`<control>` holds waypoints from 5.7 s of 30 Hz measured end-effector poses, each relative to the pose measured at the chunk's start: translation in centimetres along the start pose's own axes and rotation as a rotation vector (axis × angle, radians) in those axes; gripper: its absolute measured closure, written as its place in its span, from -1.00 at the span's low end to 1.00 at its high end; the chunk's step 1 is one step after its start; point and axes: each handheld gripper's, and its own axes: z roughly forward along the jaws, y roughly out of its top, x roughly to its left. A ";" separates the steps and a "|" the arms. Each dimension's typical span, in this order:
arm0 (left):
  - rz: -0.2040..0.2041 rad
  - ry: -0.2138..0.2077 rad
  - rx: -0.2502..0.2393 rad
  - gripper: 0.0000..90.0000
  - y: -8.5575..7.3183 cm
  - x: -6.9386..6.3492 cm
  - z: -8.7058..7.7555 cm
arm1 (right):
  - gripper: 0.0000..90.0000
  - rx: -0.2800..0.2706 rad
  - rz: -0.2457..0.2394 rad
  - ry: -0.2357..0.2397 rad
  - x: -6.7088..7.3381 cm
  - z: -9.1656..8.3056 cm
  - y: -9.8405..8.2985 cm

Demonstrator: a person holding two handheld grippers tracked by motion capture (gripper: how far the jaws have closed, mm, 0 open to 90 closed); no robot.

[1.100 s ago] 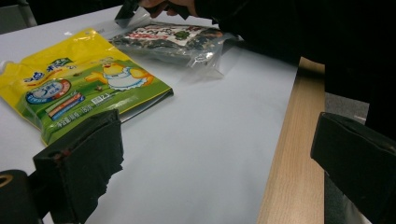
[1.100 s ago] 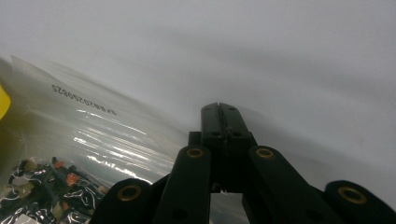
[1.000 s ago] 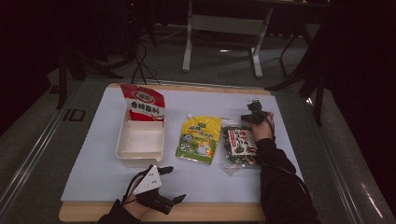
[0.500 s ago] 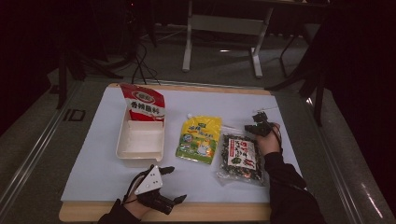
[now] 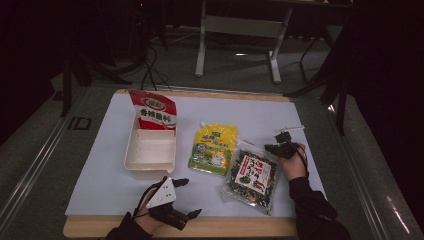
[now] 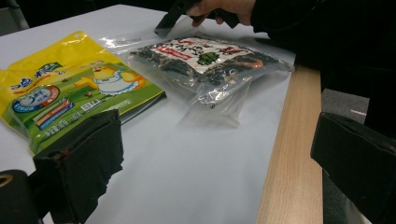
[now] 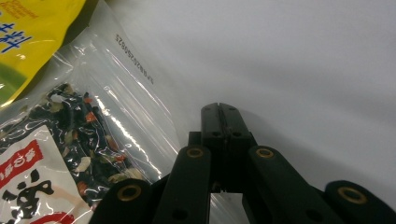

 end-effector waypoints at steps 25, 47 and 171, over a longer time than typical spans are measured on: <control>0.012 -0.022 0.018 -0.92 0.1 0.0 0.8 | 0.46 -0.067 -0.086 0.035 -1.3 -6.8 -0.8; 0.010 -0.033 0.017 -0.92 0.1 0.1 1.1 | 0.56 0.124 -0.060 0.082 -3.5 -4.7 -2.4; -0.002 -0.226 -0.091 0.71 7.0 1.0 1.0 | 0.99 -0.399 -0.791 0.336 17.6 -24.7 5.6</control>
